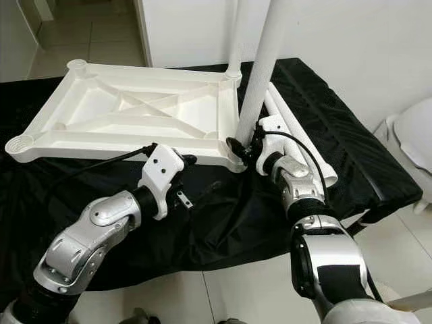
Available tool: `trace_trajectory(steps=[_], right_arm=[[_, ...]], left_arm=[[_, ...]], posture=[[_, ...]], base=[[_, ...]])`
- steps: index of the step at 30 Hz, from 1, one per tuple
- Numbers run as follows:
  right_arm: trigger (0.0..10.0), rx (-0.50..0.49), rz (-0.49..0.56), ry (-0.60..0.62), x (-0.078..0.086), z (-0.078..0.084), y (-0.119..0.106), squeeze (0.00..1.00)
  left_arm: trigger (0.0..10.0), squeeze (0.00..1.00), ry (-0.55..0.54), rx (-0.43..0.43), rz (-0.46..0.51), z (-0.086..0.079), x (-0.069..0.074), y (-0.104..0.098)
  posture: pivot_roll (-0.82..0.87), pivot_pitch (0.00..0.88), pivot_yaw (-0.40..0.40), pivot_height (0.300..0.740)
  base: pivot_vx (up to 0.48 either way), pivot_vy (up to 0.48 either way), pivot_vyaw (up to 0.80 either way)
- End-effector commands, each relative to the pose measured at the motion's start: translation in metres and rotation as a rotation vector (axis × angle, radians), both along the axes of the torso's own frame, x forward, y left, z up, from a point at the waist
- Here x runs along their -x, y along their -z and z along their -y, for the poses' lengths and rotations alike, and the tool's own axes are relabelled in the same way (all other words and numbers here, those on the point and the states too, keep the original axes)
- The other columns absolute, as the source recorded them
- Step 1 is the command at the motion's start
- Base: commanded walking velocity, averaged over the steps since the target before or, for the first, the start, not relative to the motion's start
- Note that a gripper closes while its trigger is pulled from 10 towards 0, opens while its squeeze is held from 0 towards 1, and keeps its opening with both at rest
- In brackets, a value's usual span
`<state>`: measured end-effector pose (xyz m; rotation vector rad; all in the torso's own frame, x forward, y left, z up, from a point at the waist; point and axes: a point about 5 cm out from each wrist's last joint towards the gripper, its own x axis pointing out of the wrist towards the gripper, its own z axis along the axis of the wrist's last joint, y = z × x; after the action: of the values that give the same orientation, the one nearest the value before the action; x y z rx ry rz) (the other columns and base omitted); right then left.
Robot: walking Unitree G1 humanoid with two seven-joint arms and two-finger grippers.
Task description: Building children table
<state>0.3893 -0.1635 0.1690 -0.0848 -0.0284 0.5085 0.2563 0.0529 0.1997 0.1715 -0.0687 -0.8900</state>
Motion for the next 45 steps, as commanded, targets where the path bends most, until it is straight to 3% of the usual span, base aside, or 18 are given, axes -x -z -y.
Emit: trace_trajectory(steps=[1,2,4,5,8,11,19,23,26,29,37,42,45], right_arm=[[3.7,-0.033,-0.037,0.055,0.002,-0.001,0.011,0.00],[2.6,-0.046,-0.032,0.066,0.002,-0.003,0.011,0.00],[2.6,-0.053,-0.029,0.067,0.002,-0.004,0.011,0.00],[10.0,-0.066,-0.027,0.091,0.002,-0.006,0.012,0.00],[10.0,-0.086,-0.023,0.137,0.001,-0.011,0.013,0.00],[10.0,-0.155,-0.032,0.260,0.000,-0.018,0.015,0.00],[10.0,-0.211,-0.045,0.334,0.002,-0.036,0.021,0.00],[10.0,-0.240,-0.054,0.430,0.005,-0.057,0.023,0.00],[10.0,-0.247,-0.056,0.443,0.005,-0.064,0.023,0.00],[10.0,-0.254,-0.066,0.465,0.008,-0.081,0.023,0.00],[10.0,-0.255,-0.088,0.515,0.009,-0.087,0.024,0.00],[10.0,-0.241,-0.108,0.617,0.009,-0.087,0.024,0.00],[10.0,-0.235,-0.091,0.600,0.010,-0.091,0.022,0.00]], left_arm=[[10.0,0.00,0.031,-0.003,-0.002,0.001,0.002,-0.002],[10.0,0.00,0.031,-0.002,-0.003,0.001,0.002,-0.002],[10.0,0.00,0.031,-0.002,-0.003,0.001,0.002,-0.002],[10.0,0.00,0.034,0.000,-0.004,0.001,0.002,-0.002],[10.0,0.00,0.034,-0.001,-0.004,0.002,0.002,-0.002],[10.0,0.00,0.033,0.000,-0.003,0.002,0.002,-0.002],[10.0,0.00,0.031,0.000,-0.003,0.001,0.002,-0.002],[10.0,0.00,0.034,0.001,-0.001,0.003,0.002,-0.002],[10.0,0.00,0.036,0.002,0.000,0.004,0.003,-0.002],[10.0,0.00,0.036,0.004,0.002,0.004,0.003,-0.002],[10.0,0.00,0.032,0.005,0.002,0.004,0.002,-0.002],[10.0,0.00,0.030,0.010,0.002,0.004,0.002,-0.003],[10.0,0.00,0.027,0.011,0.002,0.004,0.002,-0.003]], posture=[[0.00,0.084,0.000,0.740],[0.00,0.083,0.000,0.740],[0.00,0.083,0.000,0.740],[0.00,0.082,-0.002,0.740],[0.00,0.079,-0.002,0.740],[0.00,0.077,-0.005,0.740],[0.01,0.069,-0.006,0.740],[0.01,0.064,-0.010,0.740],[0.01,0.064,-0.011,0.740],[0.01,0.064,-0.013,0.740],[0.01,0.068,-0.015,0.740],[0.01,0.072,-0.017,0.740],[0.01,0.073,-0.018,0.740]], base=[[0.000,0.000,0.00],[0.000,0.000,0.00],[0.000,0.000,0.00],[0.000,0.000,0.00],[0.000,0.000,0.00],[0.000,0.000,0.00],[0.000,0.000,0.00],[0.000,0.000,0.00],[0.000,0.000,0.00],[0.000,0.000,0.00],[0.000,0.000,0.00],[0.000,0.000,0.00],[0.000,0.000,0.00]])
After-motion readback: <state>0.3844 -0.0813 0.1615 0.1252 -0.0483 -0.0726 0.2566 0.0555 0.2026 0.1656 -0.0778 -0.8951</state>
